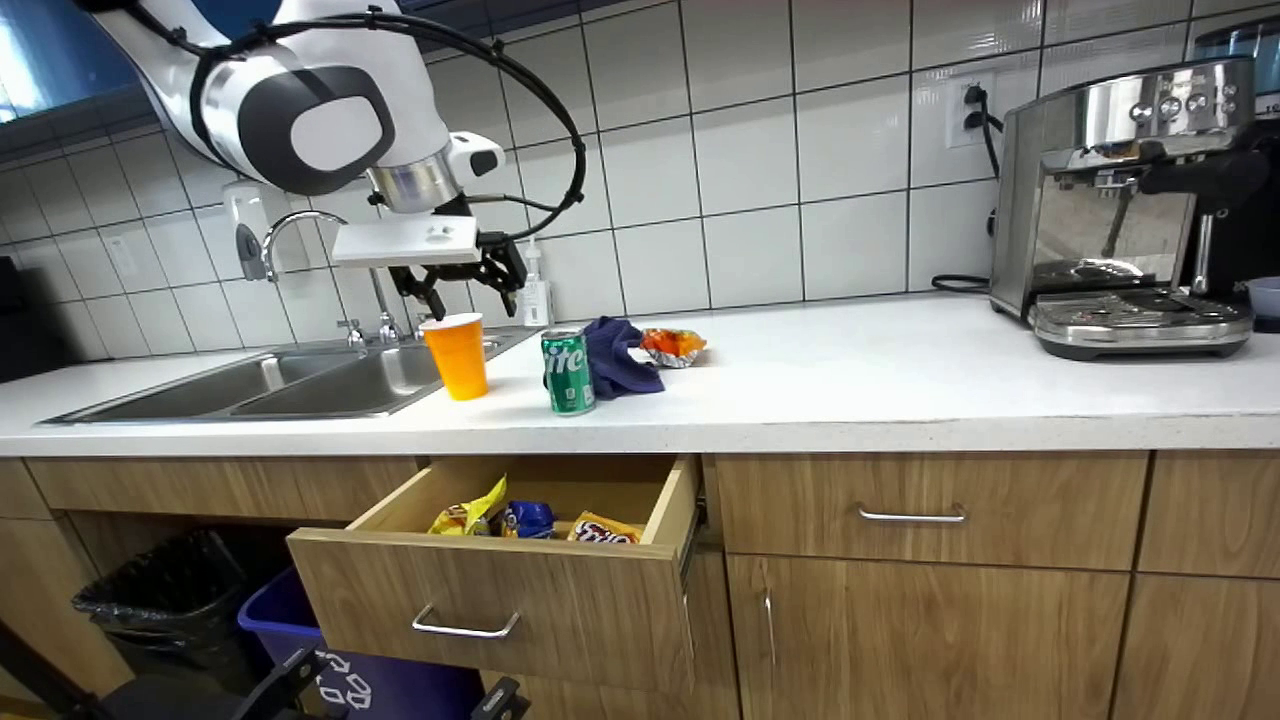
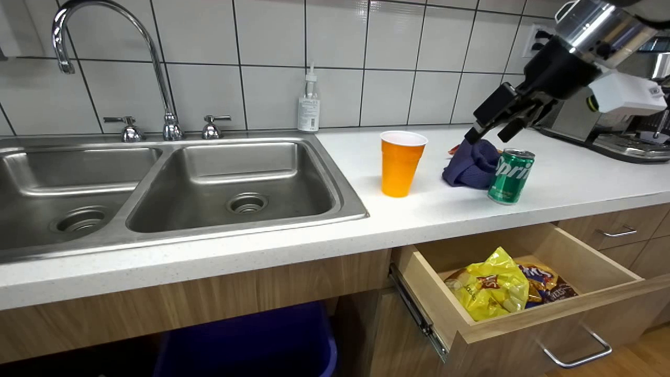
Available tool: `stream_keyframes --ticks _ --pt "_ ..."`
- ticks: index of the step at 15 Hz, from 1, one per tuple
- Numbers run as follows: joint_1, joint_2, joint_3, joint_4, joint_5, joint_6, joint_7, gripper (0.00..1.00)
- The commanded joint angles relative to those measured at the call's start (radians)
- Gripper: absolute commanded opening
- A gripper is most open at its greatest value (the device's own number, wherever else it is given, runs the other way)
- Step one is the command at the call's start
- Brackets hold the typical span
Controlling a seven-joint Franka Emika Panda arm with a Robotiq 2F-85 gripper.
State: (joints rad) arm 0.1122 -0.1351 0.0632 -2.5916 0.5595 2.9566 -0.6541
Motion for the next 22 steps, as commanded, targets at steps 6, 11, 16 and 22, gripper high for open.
stream_keyframes --ticks 6,11,16,22 --pt "-0.009 -0.015 0.0 0.002 -0.057 0.0 0.033 1.0" --pt "-0.03 -0.011 0.011 0.007 -0.09 0.017 0.076 1.0" --pt "-0.078 0.001 0.016 0.032 -0.147 0.048 0.182 1.0" --pt "-0.18 0.034 0.025 0.076 -0.266 0.081 0.391 1.0"
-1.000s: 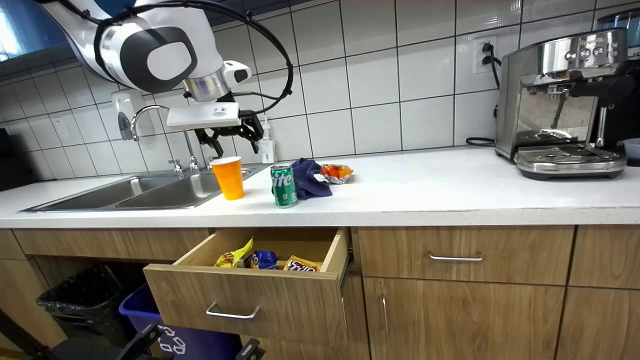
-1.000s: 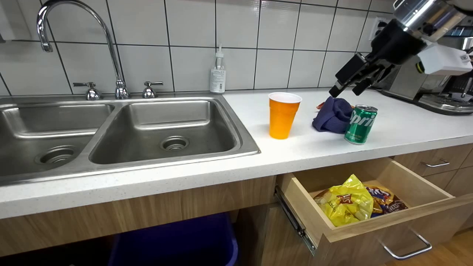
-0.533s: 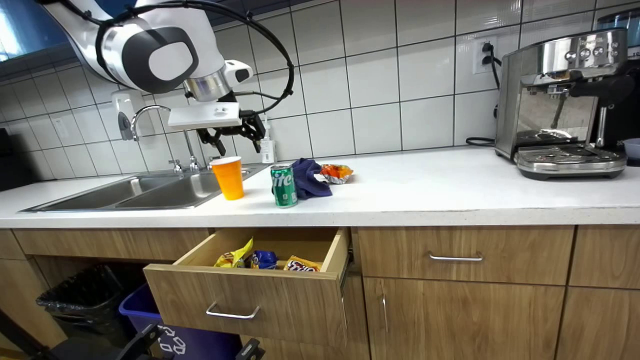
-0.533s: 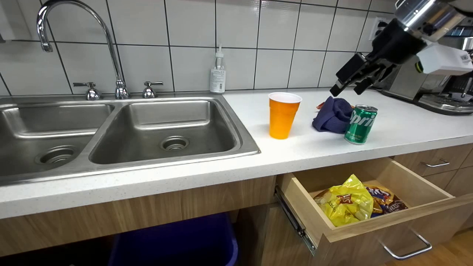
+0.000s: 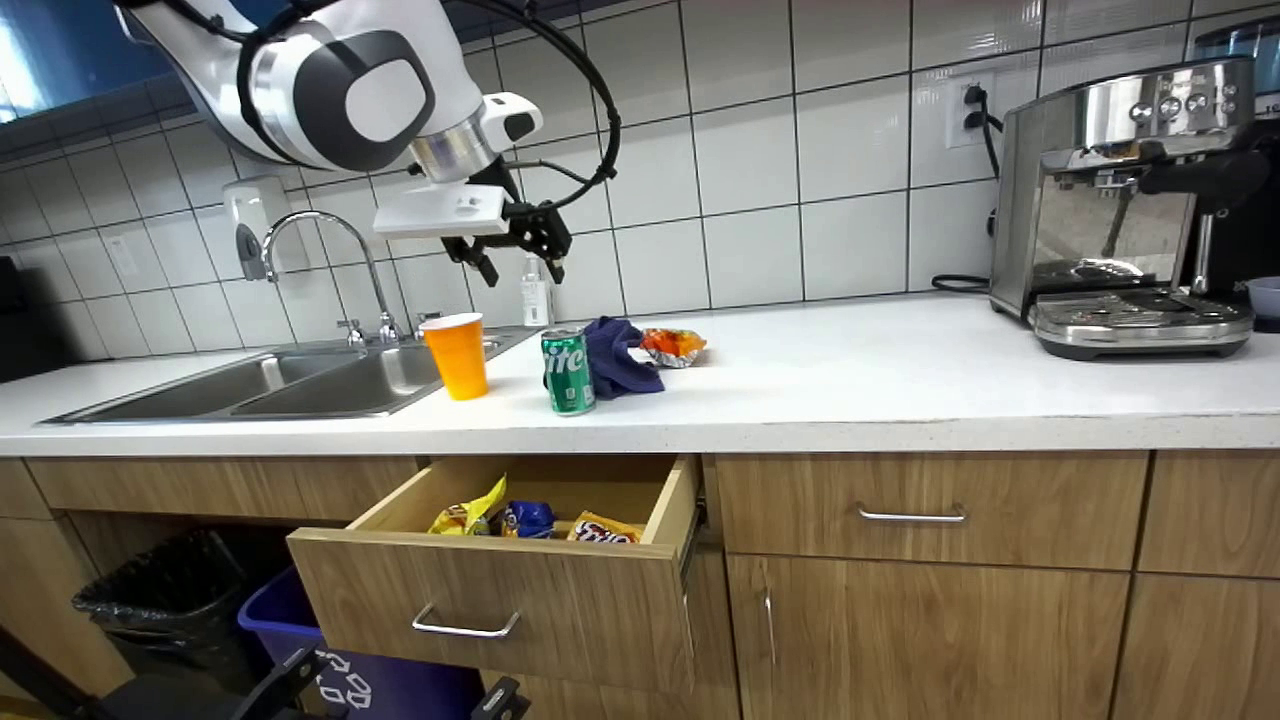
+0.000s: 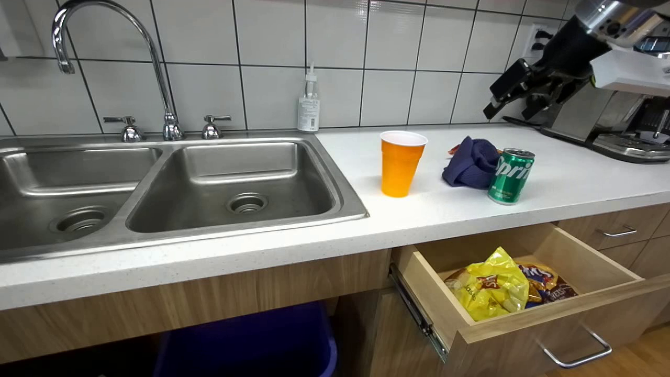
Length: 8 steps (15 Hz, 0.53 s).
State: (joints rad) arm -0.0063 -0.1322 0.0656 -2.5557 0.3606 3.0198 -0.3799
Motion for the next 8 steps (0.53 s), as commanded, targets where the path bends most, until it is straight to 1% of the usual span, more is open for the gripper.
stream_keyframes --ticks 1,3,4,8 --pt "-0.028 0.036 -0.03 0.046 -0.129 0.019 0.187 1.0" --pt "-0.042 0.053 -0.045 0.067 -0.175 0.017 0.272 1.0" --pt "-0.083 0.06 -0.012 0.078 -0.183 0.015 0.315 1.0" --pt "-0.121 0.089 -0.019 0.125 -0.268 0.0 0.507 1.0"
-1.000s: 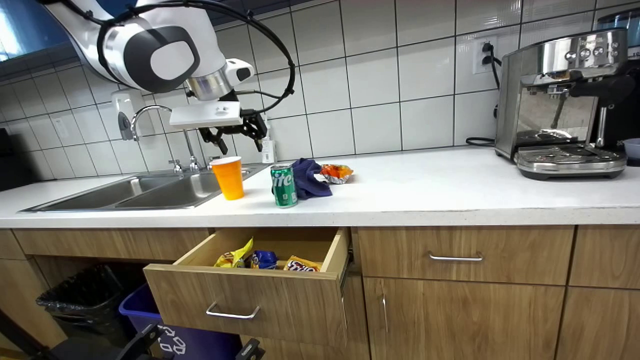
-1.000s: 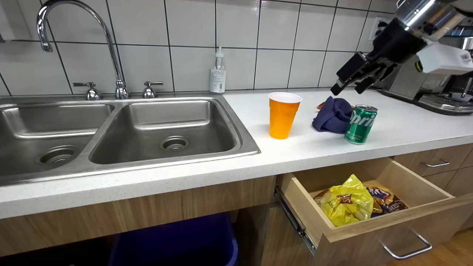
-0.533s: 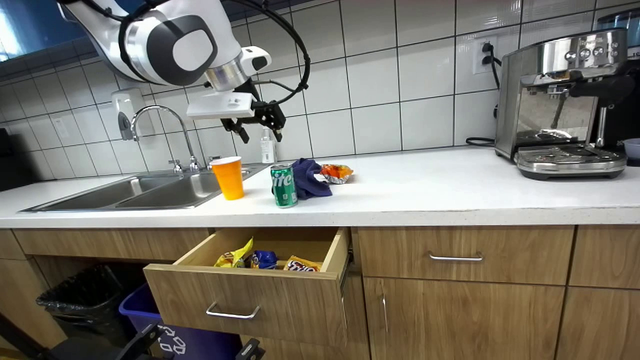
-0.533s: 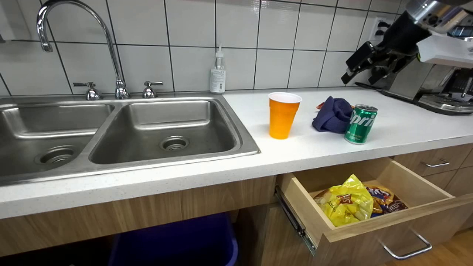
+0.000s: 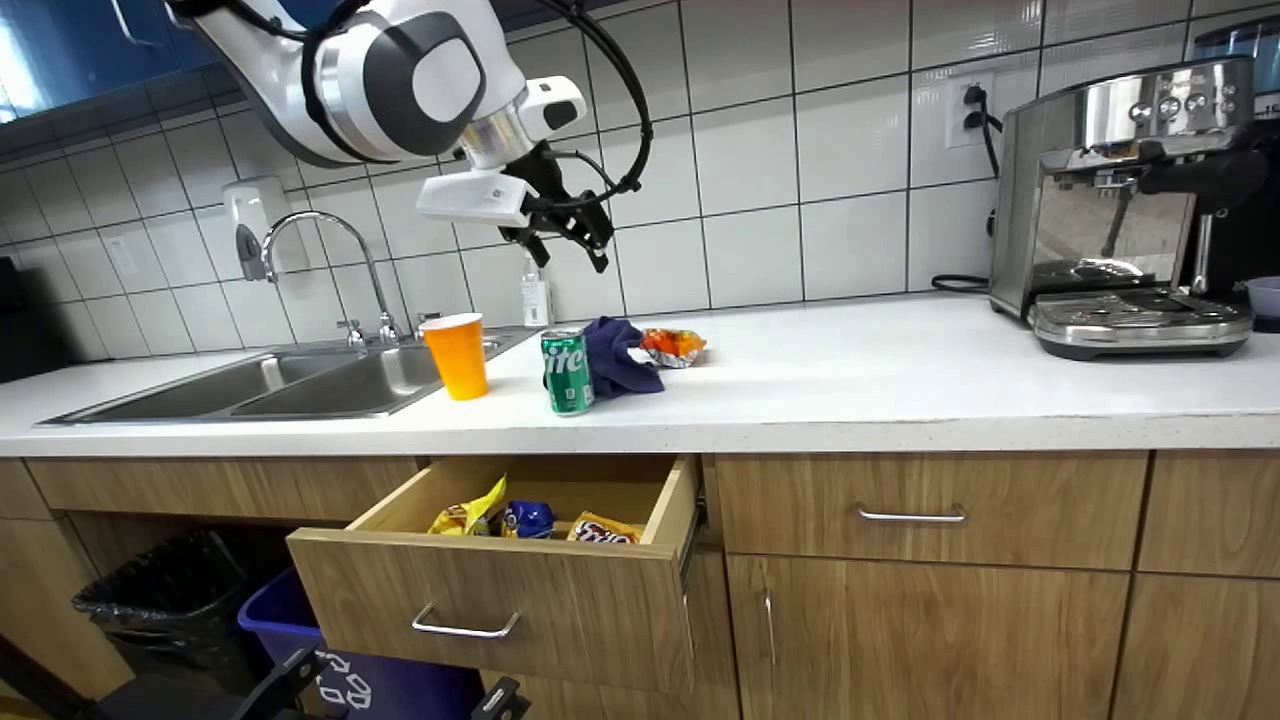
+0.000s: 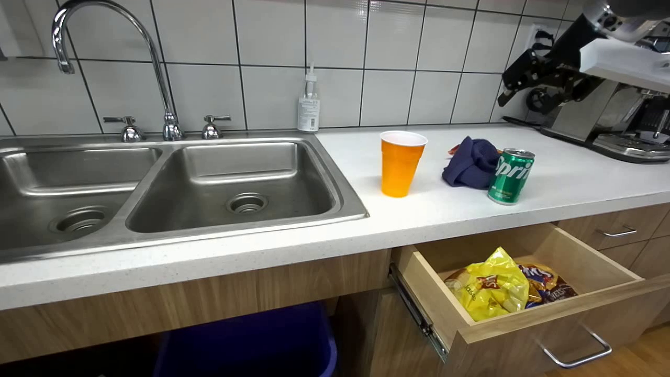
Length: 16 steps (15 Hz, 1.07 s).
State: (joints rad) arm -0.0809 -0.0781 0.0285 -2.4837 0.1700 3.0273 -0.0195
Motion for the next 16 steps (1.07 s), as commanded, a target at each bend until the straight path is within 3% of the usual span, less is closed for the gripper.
stream_keyframes --ticks 1,7,8,9,16 --pt "-0.057 0.042 0.017 0.065 -0.112 -0.014 0.2 1.0" --pt "-0.084 0.082 0.002 0.149 -0.32 -0.084 0.502 1.0" --pt "-0.075 0.086 0.003 0.157 -0.326 -0.096 0.514 1.0" --pt "-0.07 0.066 -0.002 0.108 -0.282 -0.044 0.443 1.0" --pt "-0.069 0.072 -0.002 0.109 -0.286 -0.046 0.451 1.0"
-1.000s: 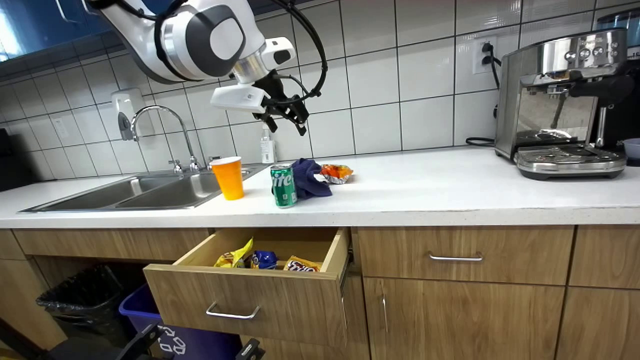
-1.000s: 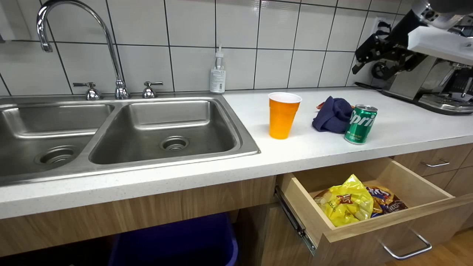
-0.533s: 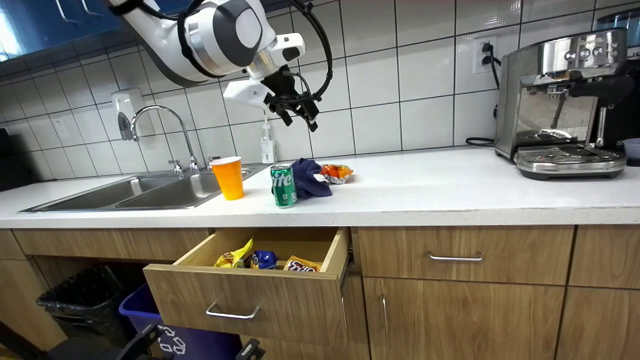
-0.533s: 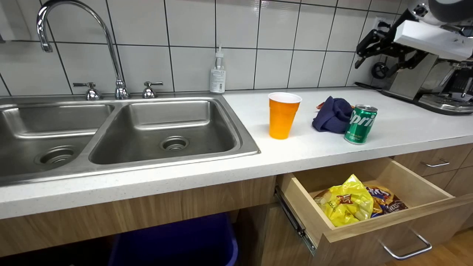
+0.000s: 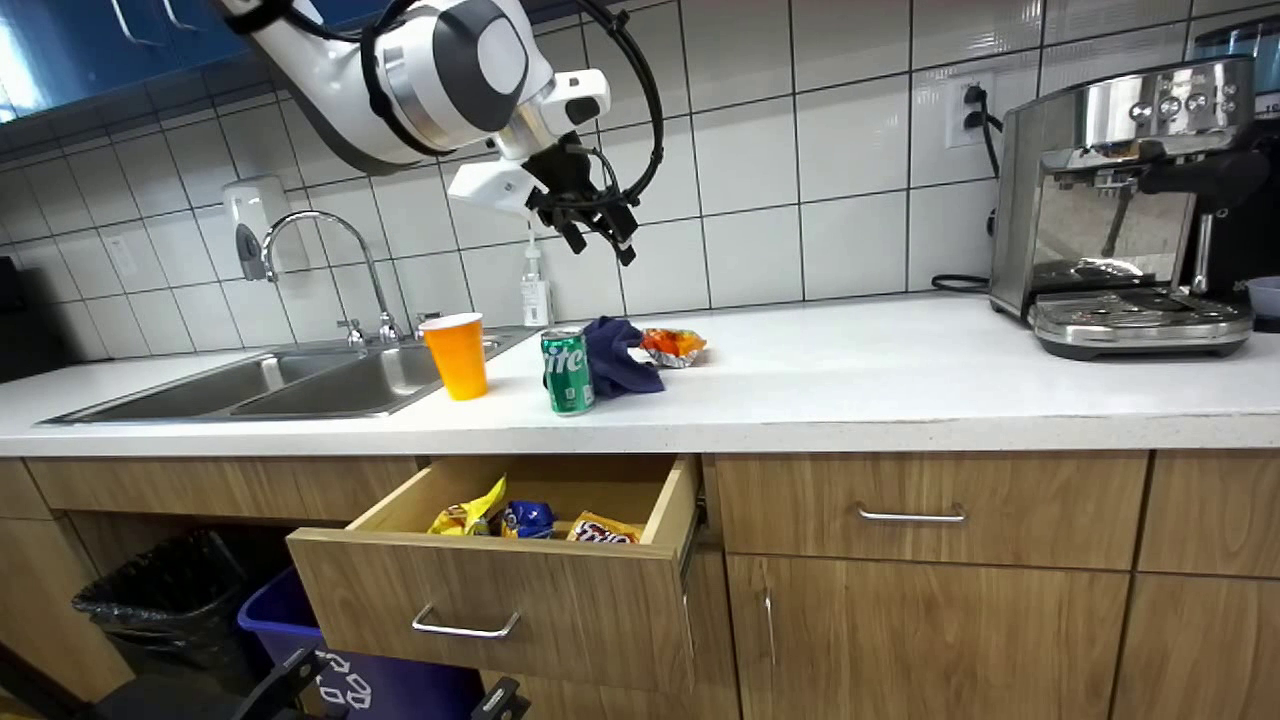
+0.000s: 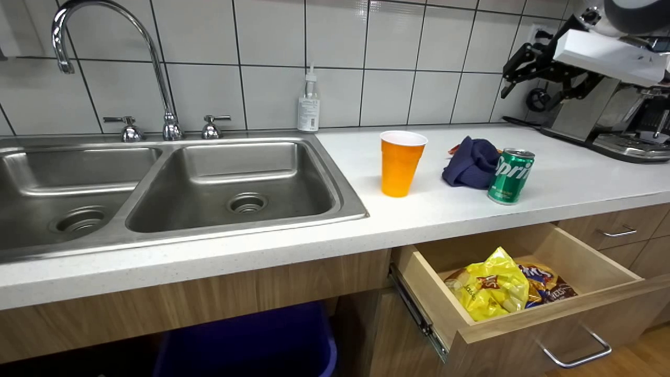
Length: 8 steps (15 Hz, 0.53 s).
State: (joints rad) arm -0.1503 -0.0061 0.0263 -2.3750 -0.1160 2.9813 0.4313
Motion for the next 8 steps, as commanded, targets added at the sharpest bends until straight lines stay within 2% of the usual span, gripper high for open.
stream_keyframes --ticks 1,4,8 --pt "0.0 0.0 0.0 0.0 0.0 0.0 0.0 1.0" --pt "0.001 0.008 0.001 0.01 0.008 -0.018 -0.003 1.0" --pt "0.007 0.036 0.007 0.039 0.084 -0.078 -0.033 1.0"
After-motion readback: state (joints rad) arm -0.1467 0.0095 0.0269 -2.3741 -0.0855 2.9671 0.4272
